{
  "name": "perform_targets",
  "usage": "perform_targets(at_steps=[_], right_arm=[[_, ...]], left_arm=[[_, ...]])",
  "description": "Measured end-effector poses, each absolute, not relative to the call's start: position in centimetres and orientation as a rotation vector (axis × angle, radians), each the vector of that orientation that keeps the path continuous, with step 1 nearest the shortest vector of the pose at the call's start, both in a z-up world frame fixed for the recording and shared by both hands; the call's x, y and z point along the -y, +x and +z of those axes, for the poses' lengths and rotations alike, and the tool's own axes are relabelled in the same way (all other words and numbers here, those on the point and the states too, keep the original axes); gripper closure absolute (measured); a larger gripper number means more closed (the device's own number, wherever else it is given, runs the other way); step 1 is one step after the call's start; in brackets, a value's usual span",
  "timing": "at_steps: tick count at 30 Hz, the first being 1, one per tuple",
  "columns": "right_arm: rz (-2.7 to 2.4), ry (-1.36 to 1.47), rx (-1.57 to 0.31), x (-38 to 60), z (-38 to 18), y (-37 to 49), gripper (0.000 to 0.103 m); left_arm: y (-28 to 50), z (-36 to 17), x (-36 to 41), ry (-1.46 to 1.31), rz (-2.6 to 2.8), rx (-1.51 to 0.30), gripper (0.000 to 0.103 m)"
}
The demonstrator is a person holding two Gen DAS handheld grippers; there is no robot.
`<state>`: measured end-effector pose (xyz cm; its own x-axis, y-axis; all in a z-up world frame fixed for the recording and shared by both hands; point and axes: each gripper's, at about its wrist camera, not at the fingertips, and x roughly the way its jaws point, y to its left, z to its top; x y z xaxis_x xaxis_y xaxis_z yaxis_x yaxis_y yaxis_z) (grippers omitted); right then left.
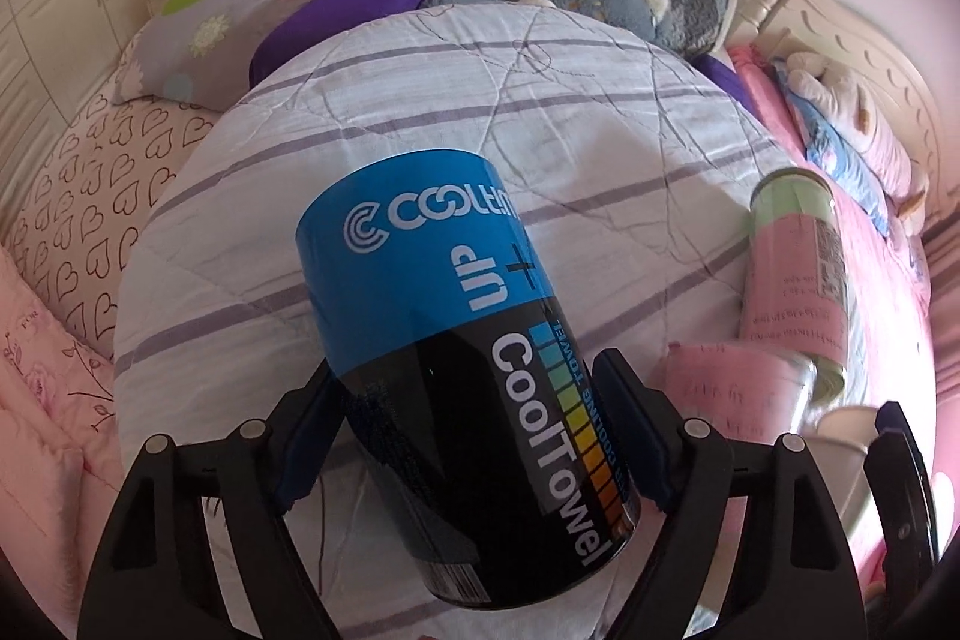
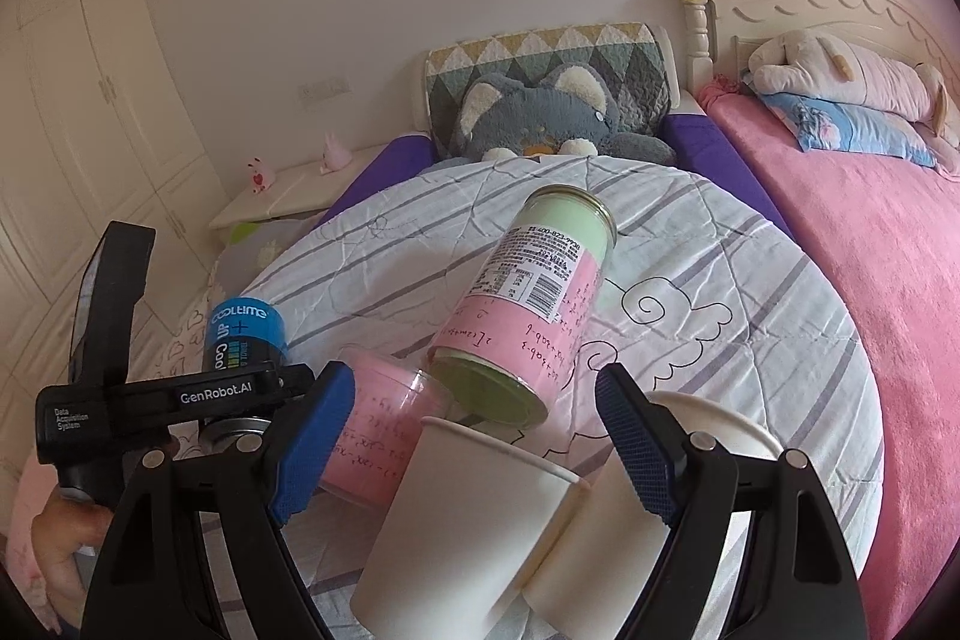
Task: Flip cup upright
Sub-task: 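Close the left tool around the can's middle and lift it, then carry the held can toward the right tool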
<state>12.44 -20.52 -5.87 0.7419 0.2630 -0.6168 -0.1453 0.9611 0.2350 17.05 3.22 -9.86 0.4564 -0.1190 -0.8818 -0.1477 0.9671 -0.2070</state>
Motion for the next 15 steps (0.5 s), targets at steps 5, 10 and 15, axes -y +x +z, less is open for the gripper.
perform_targets(at_steps=[5, 10, 15], right_arm=[[0.230, 0.181, -0.713, 20.1, -5.6, 11.3, 0.019], [0.225, 0.185, -0.714, 19.9, -5.3, 9.6, 0.019], [0.203, 0.187, -0.717, 19.8, -5.2, 7.4, 0.019]], left_arm=[[14.6, -9.2, -2.6, -0.203, -0.027, -1.130, 0.023], [11.5, -8.7, -2.2, -0.146, -0.062, -1.147, 0.025], [8.3, -8.3, -0.7, -0.084, -0.113, -1.144, 0.027]])
